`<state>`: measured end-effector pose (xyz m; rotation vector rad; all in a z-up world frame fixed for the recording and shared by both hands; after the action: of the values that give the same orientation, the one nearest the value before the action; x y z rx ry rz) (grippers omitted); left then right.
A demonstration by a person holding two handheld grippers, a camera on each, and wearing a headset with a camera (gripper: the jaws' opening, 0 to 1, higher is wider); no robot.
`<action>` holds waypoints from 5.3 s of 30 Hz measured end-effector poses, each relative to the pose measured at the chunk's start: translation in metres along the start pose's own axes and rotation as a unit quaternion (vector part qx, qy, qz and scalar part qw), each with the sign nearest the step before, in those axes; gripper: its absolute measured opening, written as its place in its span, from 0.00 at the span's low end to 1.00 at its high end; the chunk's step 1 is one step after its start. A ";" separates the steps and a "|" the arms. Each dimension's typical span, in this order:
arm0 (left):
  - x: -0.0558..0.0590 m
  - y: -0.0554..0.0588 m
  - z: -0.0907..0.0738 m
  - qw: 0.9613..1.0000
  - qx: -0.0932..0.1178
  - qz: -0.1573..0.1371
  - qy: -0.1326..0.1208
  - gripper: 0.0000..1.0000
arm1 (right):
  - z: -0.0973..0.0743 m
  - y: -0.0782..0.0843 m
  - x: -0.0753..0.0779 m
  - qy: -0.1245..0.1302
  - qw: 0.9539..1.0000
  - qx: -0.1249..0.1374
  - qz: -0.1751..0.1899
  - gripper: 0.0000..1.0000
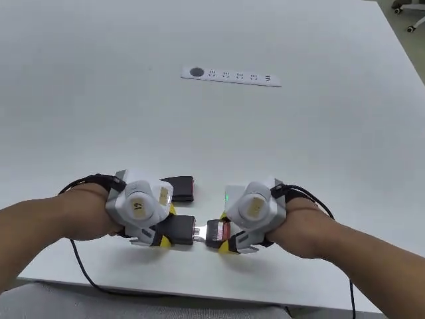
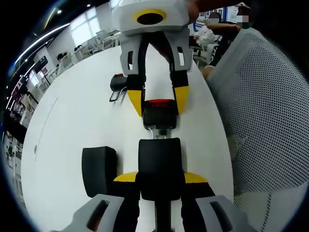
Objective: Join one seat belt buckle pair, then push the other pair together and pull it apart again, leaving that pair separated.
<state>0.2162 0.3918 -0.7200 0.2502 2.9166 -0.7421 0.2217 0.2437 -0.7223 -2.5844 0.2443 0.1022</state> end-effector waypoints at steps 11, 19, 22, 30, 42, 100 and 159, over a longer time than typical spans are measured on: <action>0.001 -0.001 0.000 1.000 0.007 -0.008 0.000 0.33 | 0.003 -0.002 -0.001 -0.001 1.000 0.012 0.016 0.30; 0.000 0.001 0.000 1.000 0.010 -0.014 -0.001 0.33 | 0.006 -0.004 -0.001 0.000 1.000 0.016 0.017 0.29; 0.001 0.001 -0.001 1.000 0.011 -0.016 -0.002 0.33 | 0.006 -0.005 -0.002 0.002 1.000 0.019 0.017 0.30; -0.001 0.002 0.000 1.000 0.014 -0.016 0.002 0.33 | 0.006 -0.006 -0.002 0.002 1.000 0.017 0.010 0.30; -0.001 0.004 0.002 1.000 0.014 -0.020 0.006 0.33 | 0.004 -0.008 -0.001 0.004 1.000 0.010 -0.008 0.30; 0.001 0.010 -0.001 0.998 0.038 -0.039 -0.009 0.33 | 0.011 -0.014 -0.003 0.017 1.000 0.022 -0.003 0.29; -0.035 -0.012 -0.052 0.993 0.054 -0.071 -0.082 0.41 | -0.042 -0.024 0.013 0.052 0.997 0.051 0.007 0.29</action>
<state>0.2439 0.4018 -0.6633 -0.0092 2.7642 -0.8971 0.2398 0.2400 -0.6753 -2.4892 0.2987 -0.0384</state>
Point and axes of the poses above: the centre of the closed fingertips' face, and the gripper's own axes: z roughly forward along the fingers, x roughly to its right, y roughly out of its underside, the point moved 7 cm from there along -z, roughly backward along the fingers, and after that the axes turned 13 degrees about z, right-handed, at the moved point
